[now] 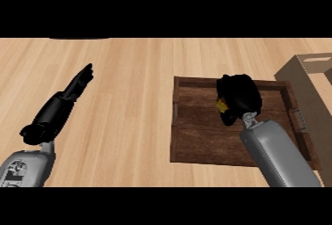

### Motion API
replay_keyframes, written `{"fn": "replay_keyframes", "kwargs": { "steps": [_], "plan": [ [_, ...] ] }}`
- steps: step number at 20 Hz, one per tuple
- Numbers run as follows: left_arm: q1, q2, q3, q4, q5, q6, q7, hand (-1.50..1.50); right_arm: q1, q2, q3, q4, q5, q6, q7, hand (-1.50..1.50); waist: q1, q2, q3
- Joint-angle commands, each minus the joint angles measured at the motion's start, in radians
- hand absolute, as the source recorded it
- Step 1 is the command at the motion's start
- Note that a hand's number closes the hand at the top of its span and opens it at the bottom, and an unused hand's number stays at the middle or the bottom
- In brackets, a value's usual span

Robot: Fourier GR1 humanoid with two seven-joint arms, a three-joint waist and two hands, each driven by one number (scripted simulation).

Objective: Pick the sweet potato from the tray and place it in the cardboard box

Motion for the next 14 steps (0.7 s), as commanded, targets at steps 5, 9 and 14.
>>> {"fn": "replay_keyframes", "kwargs": {
  "steps": [5, 9, 14],
  "plan": [
    [-0.027, -0.019, -0.015, 0.020, -0.007, -0.013, 0.004, 0.00, -0.284, 0.062, -0.226, 0.243, 0.011, -0.176, 0.167, 1.50, 0.022, -0.008, -0.005],
    [-0.046, -0.006, 0.018, 0.032, -0.001, -0.009, 0.029, 0.00, -0.295, 0.060, -0.275, 0.137, 0.026, -0.217, 0.282, 1.50, 0.003, -0.014, -0.005],
    [-0.011, 0.002, 0.005, 0.005, -0.021, -0.010, 0.010, 0.00, -0.359, 0.008, -0.435, 0.123, 0.021, -0.324, 0.426, 1.50, 0.005, -0.015, -0.005]
  ]
}}
